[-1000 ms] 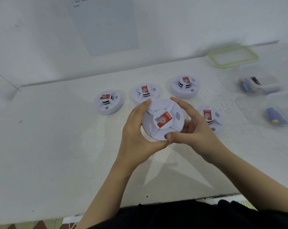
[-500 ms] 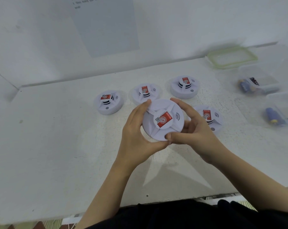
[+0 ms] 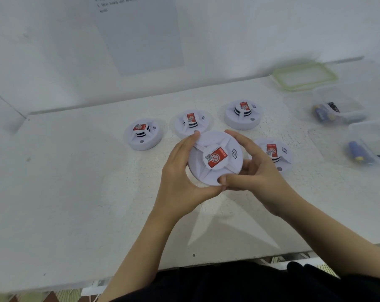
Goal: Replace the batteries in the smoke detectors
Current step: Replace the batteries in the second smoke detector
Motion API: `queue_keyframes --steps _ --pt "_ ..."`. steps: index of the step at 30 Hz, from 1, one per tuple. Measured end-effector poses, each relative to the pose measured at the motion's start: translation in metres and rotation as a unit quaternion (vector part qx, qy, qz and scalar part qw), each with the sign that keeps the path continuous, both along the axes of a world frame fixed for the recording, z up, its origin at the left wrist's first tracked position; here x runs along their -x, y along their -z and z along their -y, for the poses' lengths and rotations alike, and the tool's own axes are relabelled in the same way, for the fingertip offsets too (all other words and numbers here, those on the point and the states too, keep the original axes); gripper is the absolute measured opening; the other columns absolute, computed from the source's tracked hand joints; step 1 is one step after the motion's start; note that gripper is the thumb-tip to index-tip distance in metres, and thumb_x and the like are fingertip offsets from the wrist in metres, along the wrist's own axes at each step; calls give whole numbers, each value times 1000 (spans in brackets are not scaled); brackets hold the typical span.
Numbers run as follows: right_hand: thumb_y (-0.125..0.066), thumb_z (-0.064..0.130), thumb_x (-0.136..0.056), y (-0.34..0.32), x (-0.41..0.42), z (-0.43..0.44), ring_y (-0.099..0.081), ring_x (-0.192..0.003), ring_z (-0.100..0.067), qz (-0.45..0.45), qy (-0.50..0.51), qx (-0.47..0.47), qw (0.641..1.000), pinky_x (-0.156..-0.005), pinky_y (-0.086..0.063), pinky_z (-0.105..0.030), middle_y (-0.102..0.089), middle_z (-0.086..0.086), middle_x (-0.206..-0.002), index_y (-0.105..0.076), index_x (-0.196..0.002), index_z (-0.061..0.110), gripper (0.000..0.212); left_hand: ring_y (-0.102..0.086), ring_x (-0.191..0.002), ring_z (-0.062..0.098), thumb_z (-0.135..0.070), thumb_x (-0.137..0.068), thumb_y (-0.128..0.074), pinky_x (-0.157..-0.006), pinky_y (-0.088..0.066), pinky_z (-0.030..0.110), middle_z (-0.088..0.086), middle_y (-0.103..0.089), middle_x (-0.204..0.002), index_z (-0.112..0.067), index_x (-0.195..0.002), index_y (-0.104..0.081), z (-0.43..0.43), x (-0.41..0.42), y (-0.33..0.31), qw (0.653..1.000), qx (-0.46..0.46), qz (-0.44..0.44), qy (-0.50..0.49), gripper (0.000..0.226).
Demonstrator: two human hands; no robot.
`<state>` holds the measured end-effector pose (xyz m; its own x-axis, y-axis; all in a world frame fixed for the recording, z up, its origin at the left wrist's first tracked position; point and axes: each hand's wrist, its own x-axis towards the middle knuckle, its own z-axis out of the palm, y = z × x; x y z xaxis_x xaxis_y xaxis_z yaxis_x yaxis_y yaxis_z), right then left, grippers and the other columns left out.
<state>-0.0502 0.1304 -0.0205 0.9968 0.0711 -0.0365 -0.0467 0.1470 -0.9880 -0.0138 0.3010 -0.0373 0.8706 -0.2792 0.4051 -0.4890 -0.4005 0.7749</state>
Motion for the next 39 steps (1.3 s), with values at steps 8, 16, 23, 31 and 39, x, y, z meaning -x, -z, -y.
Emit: queue_keyframes --steps 8,16,23,31,39 --pt "-71 3 -75 2 1 4 -69 -96 -27 -9 -26 -14 1000 -72 -58 -39 -70 -7 -108 -41 -137 31 75 -51 -125 16 -43 -60 -85 -93 -53 44 -2 -53 -135 -9 -139 -43 -2 0 -1 1000 1 4 7 96" --pt "-61 16 -79 7 2 5 -69 -94 -30 -22 -35 -48 998 -69 -59 -37 -70 -10 -107 -41 -135 34 62 -50 -126 16 -44 -60 -85 -94 -52 45 -2 -51 -138 -10 -142 -41 -4 3 1 1000 5 -8 16 98" --pt "-61 17 -80 18 6 0 -69 -91 -28 -35 -33 -64 997 -67 -58 -35 -69 -14 -109 -43 -136 33 61 -49 -128 10 -30 -61 -88 -98 -51 37 -8 -50 -136 -16 -141 -40 -7 10 10 998 38 -55 14 94" --pt "-59 14 -83 32 8 -7 -68 -94 -29 -65 -30 -99 992 -68 -58 -34 -68 -13 -112 -44 -135 33 57 -54 -123 6 -16 -59 -89 -96 -52 34 -16 -56 -133 -32 -137 -41 -11 18 30 980 110 -164 0 93" --pt "-60 13 -82 42 4 -8 -67 -94 -31 -77 -53 -144 985 -68 -58 -35 -65 -17 -117 -42 -137 30 60 -59 -119 13 -10 -61 -90 -92 -54 46 -11 -60 -128 -22 -135 -47 -11 19 36 975 131 -181 -7 87"
